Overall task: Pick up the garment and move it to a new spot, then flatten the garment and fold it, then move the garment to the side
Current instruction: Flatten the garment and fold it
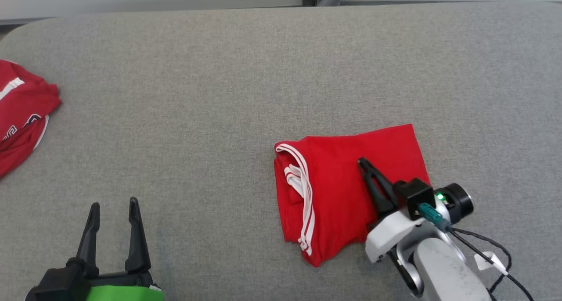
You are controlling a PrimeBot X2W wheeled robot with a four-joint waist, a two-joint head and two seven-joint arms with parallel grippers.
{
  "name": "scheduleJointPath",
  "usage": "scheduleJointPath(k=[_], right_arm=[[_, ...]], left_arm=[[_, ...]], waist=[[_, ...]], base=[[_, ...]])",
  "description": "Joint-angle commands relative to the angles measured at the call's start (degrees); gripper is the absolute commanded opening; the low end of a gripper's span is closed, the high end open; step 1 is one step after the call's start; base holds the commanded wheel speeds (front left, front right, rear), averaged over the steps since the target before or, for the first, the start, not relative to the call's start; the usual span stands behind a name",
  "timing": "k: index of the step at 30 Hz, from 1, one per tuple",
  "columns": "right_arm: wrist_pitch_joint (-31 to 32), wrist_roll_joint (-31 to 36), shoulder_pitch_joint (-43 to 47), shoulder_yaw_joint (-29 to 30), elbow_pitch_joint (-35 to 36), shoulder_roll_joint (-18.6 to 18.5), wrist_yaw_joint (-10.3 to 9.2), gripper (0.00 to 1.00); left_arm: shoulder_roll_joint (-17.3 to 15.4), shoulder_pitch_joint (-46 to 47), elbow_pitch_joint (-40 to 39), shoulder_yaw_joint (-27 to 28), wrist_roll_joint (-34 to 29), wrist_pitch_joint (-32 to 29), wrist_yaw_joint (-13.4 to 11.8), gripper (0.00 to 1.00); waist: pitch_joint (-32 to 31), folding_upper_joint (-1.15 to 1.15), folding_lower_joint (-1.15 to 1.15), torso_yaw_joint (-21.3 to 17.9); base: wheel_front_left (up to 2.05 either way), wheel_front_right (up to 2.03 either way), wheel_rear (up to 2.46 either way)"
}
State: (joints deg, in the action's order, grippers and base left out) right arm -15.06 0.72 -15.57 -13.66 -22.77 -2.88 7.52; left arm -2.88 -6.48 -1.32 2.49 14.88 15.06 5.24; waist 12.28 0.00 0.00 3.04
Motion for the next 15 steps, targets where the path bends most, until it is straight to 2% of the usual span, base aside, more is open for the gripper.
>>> scheduleJointPath(k=[1,7,15], right_arm=[[-0.14,-0.58,-1.36,-1.46,-1.37,-0.12,-0.06,0.00],[-0.14,-5.09,-5.38,-8.08,-6.38,-0.06,-0.06,0.00],[-0.14,-6.15,-7.27,-13.62,-10.00,-0.08,-0.06,0.00]], left_arm=[[-0.07,1.01,0.18,-0.15,-1.03,0.15,0.29,1.00],[-0.07,2.30,0.70,-0.81,-1.44,0.14,0.52,1.00],[-0.07,2.80,1.25,-1.40,-1.71,0.15,0.27,1.00]], waist=[[2.24,0.00,0.00,2.02],[3.39,0.00,0.00,4.38],[2.95,0.00,0.00,6.70]], base=[[0.00,0.00,0.00],[0.00,0.00,0.00],[0.00,0.00,0.00]])
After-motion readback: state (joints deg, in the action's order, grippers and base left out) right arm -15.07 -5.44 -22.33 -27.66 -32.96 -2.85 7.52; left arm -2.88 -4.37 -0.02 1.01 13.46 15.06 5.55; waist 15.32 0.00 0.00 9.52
